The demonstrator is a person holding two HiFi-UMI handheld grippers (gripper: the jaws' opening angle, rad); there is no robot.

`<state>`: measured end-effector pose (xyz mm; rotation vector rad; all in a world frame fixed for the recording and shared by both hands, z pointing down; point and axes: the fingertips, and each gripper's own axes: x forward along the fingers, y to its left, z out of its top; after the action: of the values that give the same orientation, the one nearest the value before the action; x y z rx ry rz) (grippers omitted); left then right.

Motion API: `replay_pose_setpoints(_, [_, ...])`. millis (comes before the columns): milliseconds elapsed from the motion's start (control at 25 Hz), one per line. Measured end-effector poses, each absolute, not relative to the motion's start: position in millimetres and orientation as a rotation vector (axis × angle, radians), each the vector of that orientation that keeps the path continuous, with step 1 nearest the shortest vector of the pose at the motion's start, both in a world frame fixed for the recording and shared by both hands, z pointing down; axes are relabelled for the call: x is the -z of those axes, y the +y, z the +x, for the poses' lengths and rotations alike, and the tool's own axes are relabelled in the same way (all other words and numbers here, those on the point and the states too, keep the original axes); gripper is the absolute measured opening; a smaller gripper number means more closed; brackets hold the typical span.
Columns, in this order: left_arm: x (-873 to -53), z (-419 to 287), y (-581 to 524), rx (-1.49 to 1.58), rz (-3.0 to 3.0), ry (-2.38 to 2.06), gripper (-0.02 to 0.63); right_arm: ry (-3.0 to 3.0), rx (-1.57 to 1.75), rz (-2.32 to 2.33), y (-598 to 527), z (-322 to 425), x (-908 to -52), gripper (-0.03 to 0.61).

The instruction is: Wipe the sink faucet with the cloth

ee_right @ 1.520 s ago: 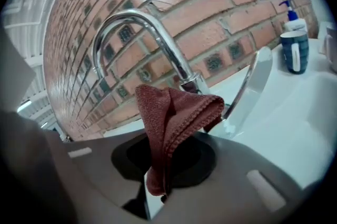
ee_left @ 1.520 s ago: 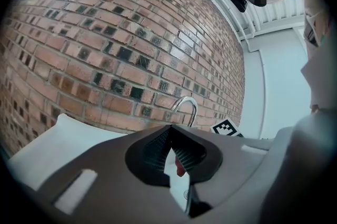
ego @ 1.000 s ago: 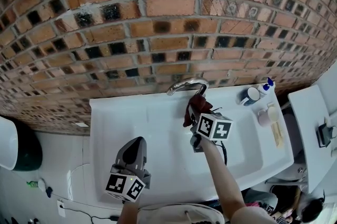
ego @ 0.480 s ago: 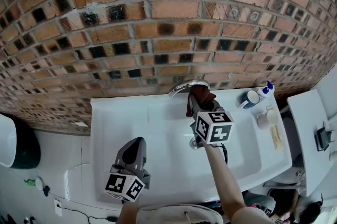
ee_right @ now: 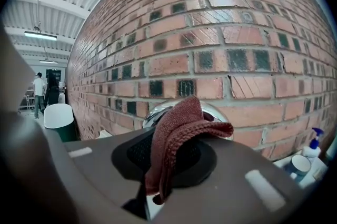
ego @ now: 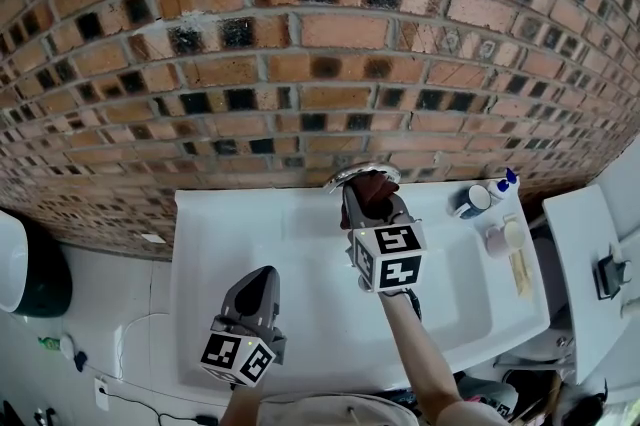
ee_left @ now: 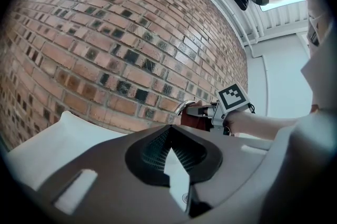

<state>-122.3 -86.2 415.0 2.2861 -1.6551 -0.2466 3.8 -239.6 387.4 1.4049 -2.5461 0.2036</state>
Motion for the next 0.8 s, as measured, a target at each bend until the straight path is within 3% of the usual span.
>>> replay_pose_setpoints(800, [-414, -126, -83, 0.256, 2.28, -1.668, 0.006, -2.649, -0.057, 1.118, -190, -48, -381, 0.049])
